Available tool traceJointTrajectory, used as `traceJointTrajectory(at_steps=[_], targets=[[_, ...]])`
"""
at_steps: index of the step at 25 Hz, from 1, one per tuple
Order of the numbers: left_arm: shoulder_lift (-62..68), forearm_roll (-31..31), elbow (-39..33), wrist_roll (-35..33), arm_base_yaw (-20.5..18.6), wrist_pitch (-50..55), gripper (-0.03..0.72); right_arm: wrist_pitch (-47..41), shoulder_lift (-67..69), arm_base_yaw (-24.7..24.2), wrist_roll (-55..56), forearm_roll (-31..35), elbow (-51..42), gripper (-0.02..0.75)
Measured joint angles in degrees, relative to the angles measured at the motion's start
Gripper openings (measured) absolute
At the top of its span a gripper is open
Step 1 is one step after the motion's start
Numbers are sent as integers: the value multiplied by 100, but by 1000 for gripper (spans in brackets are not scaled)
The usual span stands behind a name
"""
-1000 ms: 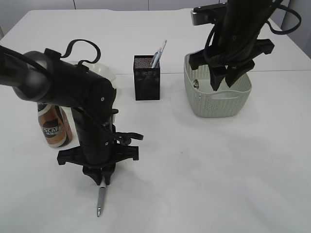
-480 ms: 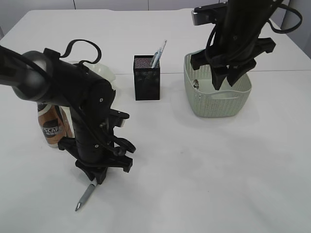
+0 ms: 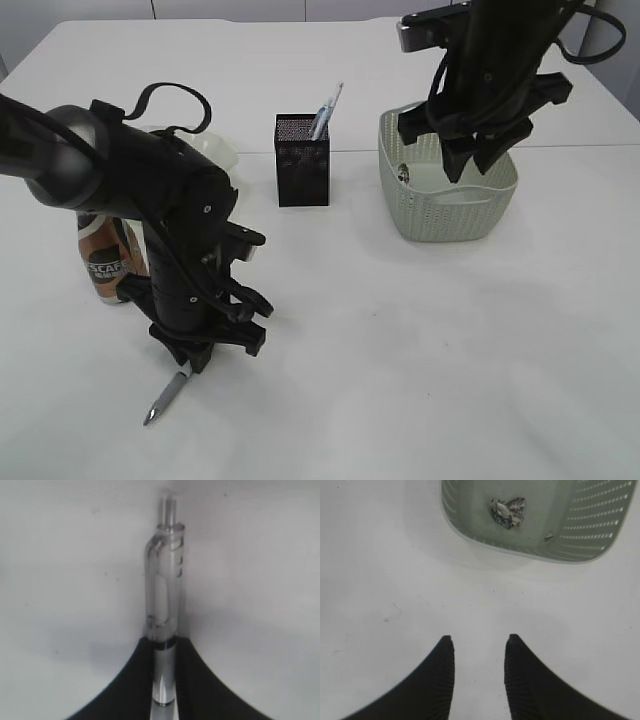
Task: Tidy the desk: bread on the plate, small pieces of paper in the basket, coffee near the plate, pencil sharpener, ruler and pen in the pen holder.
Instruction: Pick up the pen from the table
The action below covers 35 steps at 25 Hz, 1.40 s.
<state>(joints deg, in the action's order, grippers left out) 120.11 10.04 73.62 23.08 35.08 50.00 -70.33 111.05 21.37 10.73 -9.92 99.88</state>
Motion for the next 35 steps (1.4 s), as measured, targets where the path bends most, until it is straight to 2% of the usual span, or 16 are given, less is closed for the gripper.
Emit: traceJointTrajectory(at_steps=[7, 18, 26, 35], targets=[[12, 276, 0, -67, 0, -62, 63, 0, 0, 0, 0, -99, 0, 284], [-55, 253, 0, -100, 0, -87, 63, 0, 0, 0, 0, -111, 0, 284], [-701, 178, 0, -100, 0, -245, 63, 0, 0, 0, 0, -111, 0, 284], [-1765, 199, -34, -100, 0, -934, 63, 0, 0, 0, 0, -111, 0, 284]])
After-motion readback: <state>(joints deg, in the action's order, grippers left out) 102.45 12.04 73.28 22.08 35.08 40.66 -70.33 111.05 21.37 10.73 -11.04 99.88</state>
